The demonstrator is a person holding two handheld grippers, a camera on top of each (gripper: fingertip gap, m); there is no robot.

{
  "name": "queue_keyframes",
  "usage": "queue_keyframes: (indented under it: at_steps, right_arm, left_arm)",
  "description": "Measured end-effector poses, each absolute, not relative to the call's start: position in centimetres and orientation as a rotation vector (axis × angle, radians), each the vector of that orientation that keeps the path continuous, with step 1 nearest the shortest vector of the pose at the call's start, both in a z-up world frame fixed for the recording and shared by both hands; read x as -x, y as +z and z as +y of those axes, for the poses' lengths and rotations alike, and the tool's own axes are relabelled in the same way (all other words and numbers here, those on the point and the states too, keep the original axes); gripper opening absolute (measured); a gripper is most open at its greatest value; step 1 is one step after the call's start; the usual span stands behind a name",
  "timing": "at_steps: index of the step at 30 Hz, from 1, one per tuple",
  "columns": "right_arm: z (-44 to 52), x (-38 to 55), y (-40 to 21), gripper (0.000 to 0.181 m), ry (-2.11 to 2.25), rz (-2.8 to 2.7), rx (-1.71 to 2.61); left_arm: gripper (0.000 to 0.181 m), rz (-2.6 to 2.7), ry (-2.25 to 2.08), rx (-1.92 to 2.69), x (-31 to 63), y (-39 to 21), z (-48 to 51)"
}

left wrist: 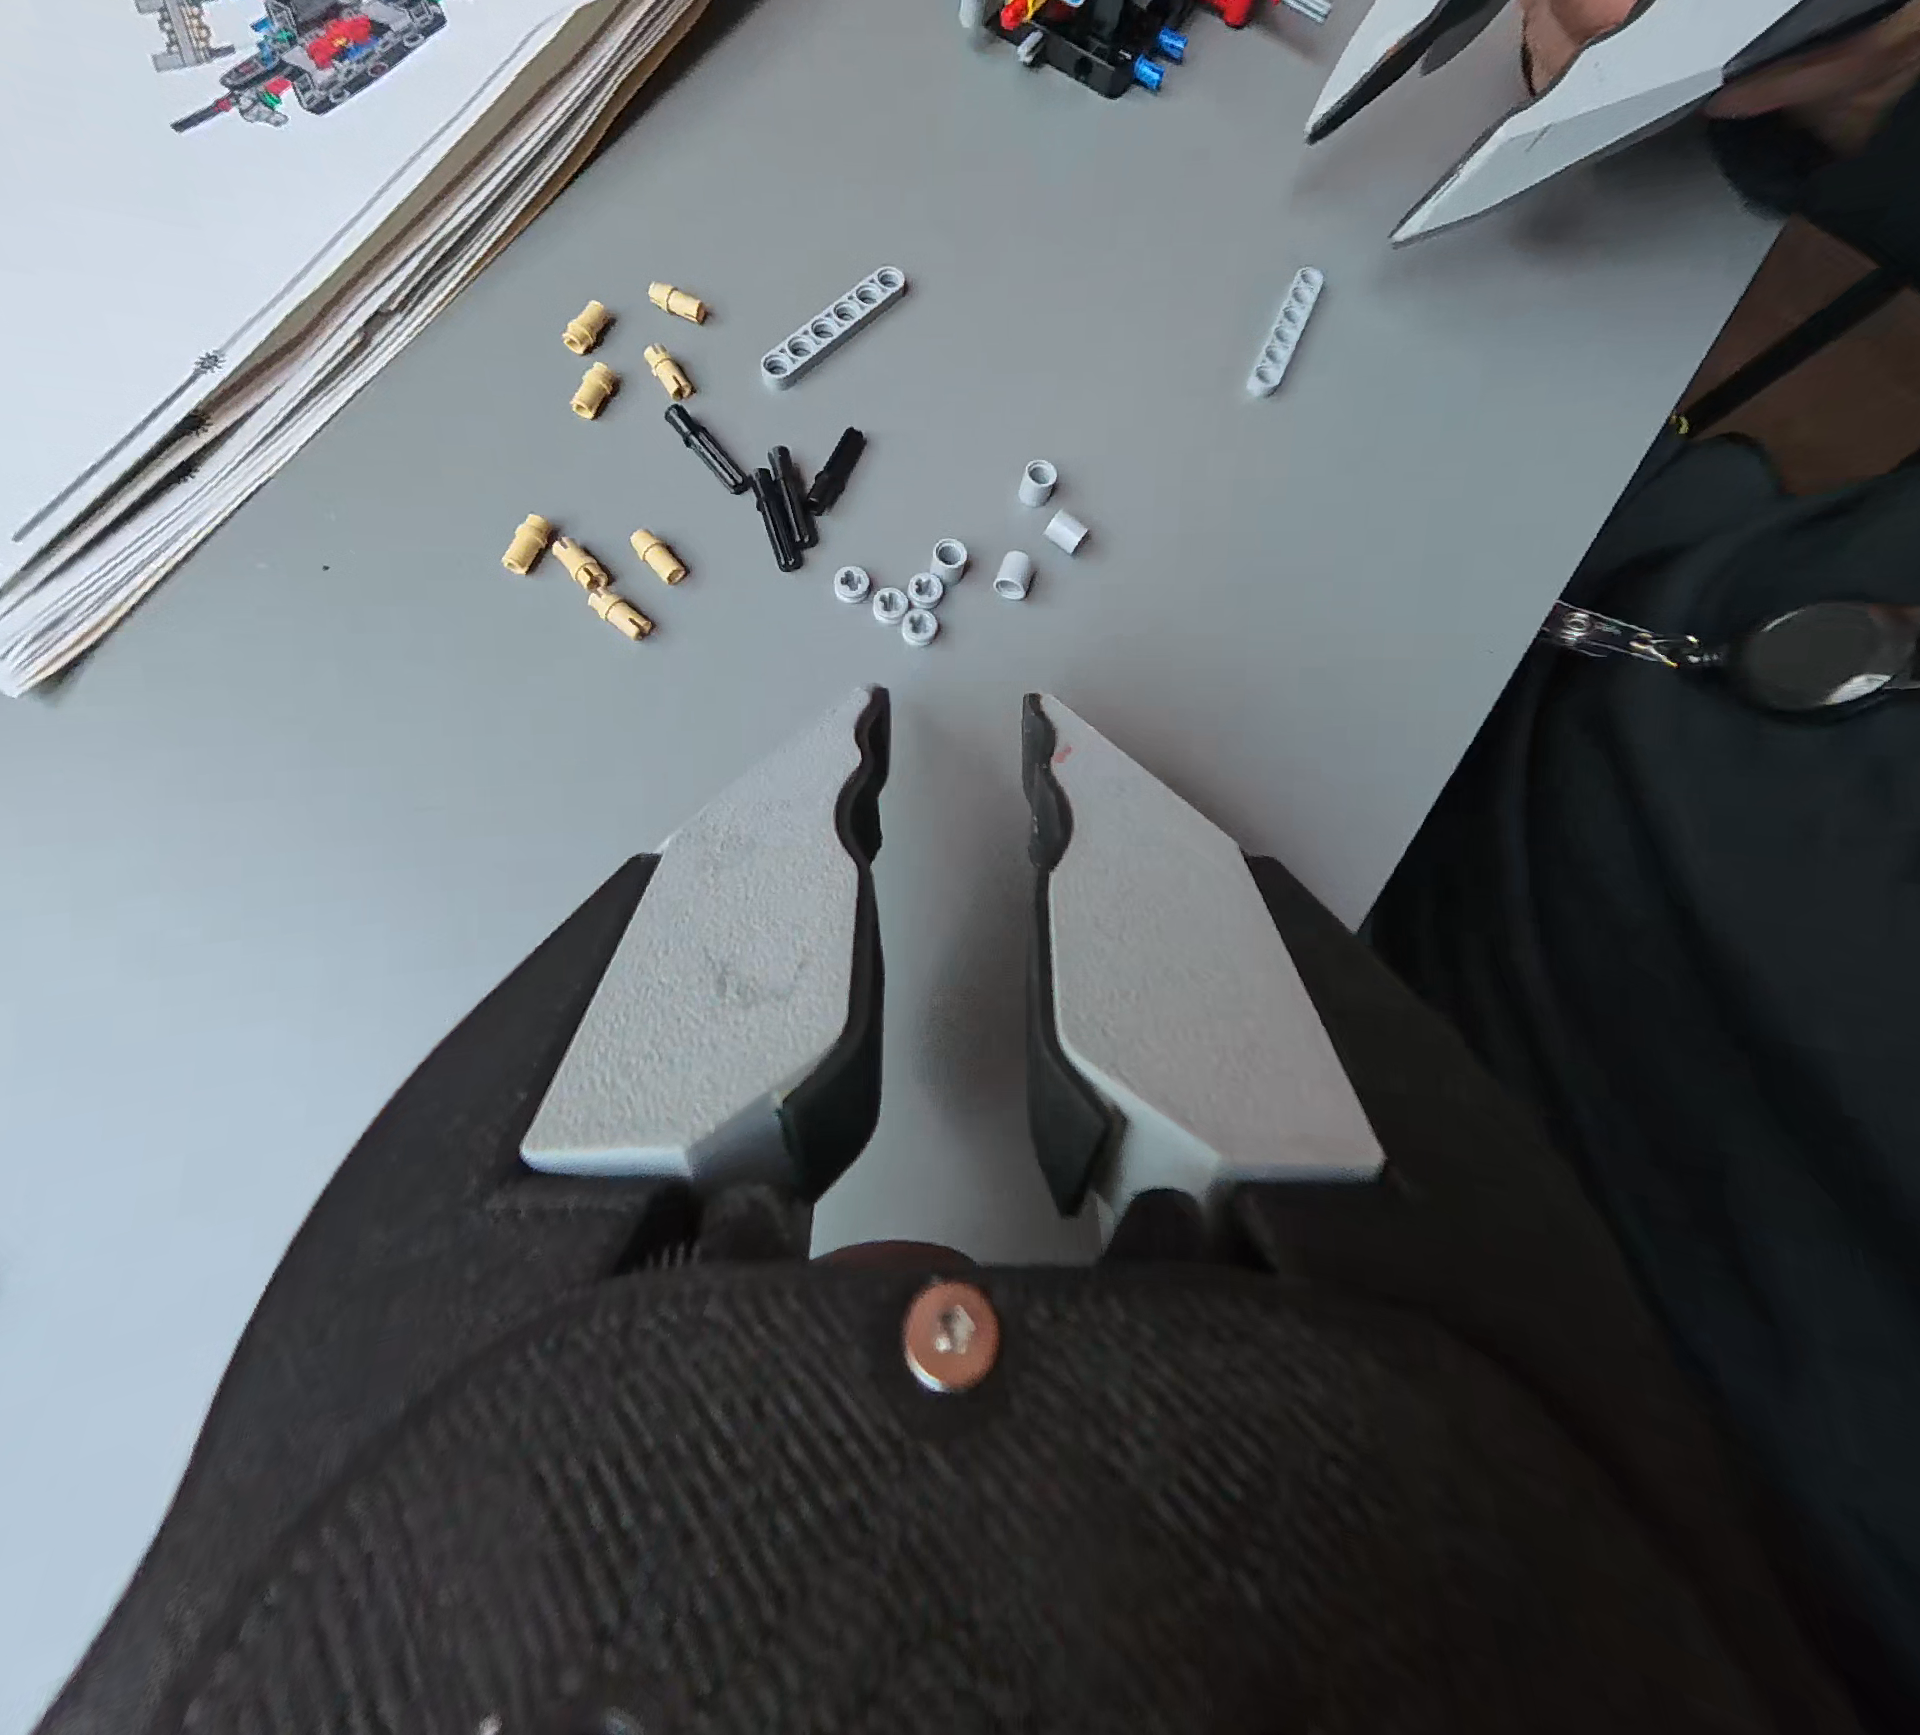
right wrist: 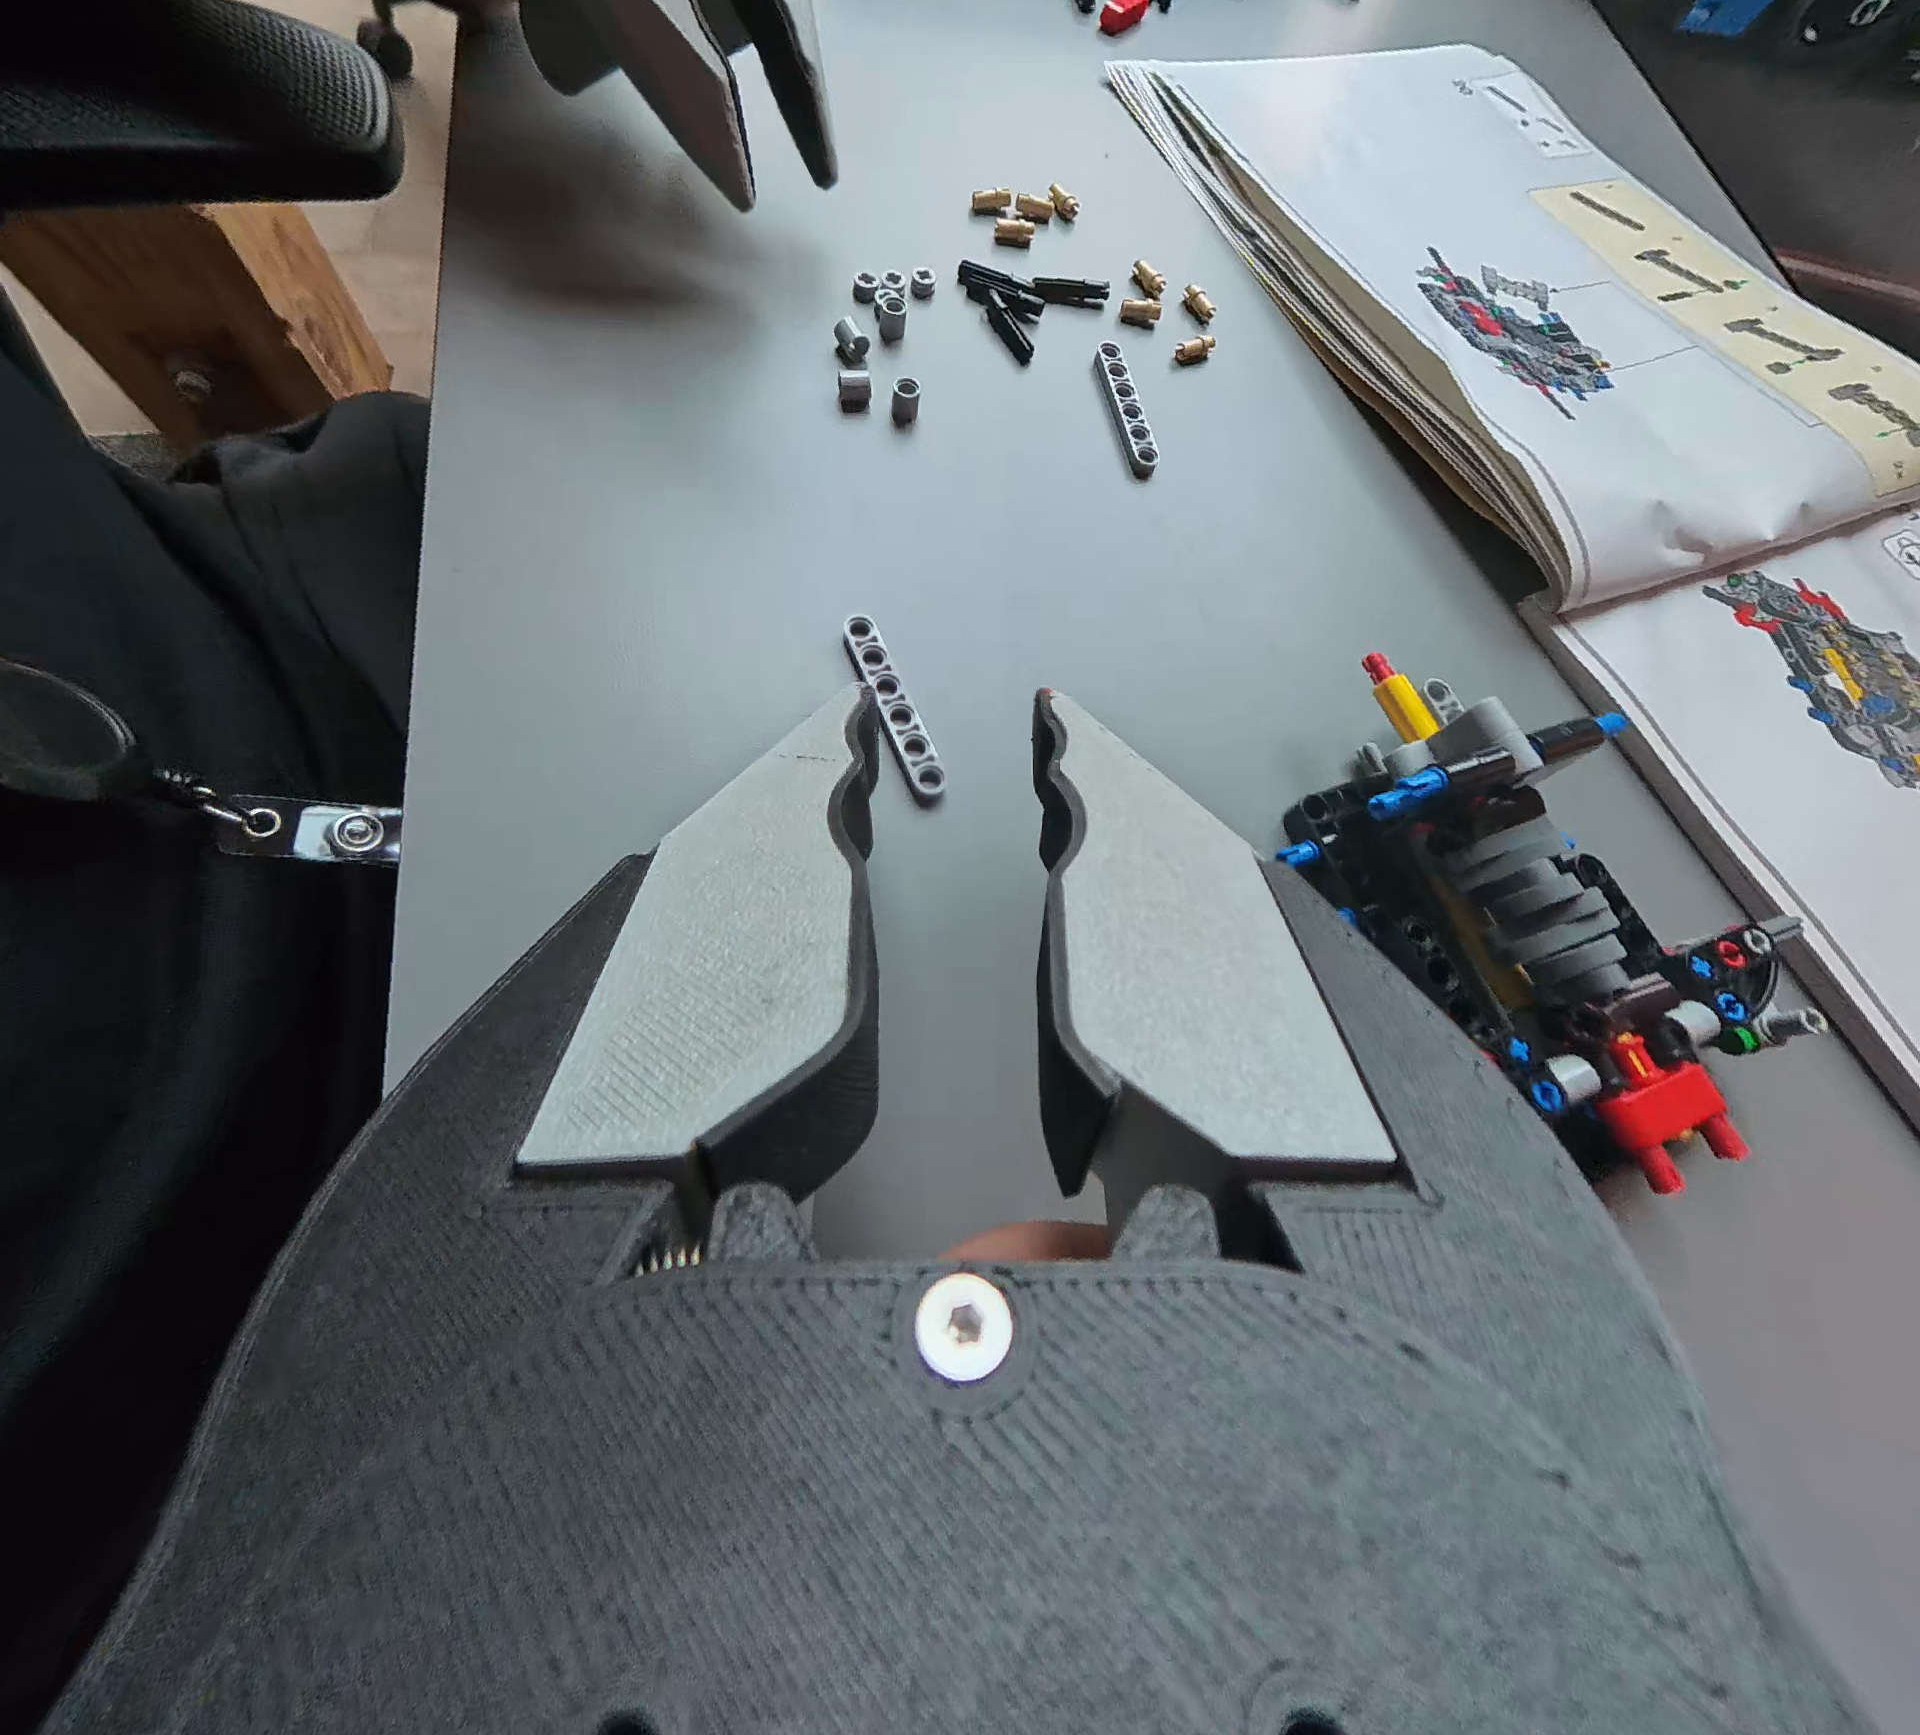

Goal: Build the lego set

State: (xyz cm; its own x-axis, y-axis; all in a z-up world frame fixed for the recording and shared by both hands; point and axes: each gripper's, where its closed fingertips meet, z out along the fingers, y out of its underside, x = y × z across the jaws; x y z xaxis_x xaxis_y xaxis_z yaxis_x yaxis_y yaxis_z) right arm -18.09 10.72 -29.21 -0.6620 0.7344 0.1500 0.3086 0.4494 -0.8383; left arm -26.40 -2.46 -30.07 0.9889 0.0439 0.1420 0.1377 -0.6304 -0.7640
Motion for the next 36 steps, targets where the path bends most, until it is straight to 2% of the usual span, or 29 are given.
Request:
queue_keyframes:
  at_steps: [9,22,36]
  right_arm:
    - [7.9,19.4,-29.2,0.026,1.137,-2.239,0.808]
    - [7.3,20.0,-28.2,0.024,1.261,-2.212,0.807]
    - [8.1,20.1,-26.2,0.022,1.372,-2.068,0.803]
  left_arm:
    - [0.017,-0.007,-0.126,2.261,25.0,-30.5,-1.2]
    - [0.007,-0.133,-0.060,2.212,28.3,-29.3,-0.5]
    - [0.008,-0.217,0.059,2.083,31.1,-28.1,-0.2]
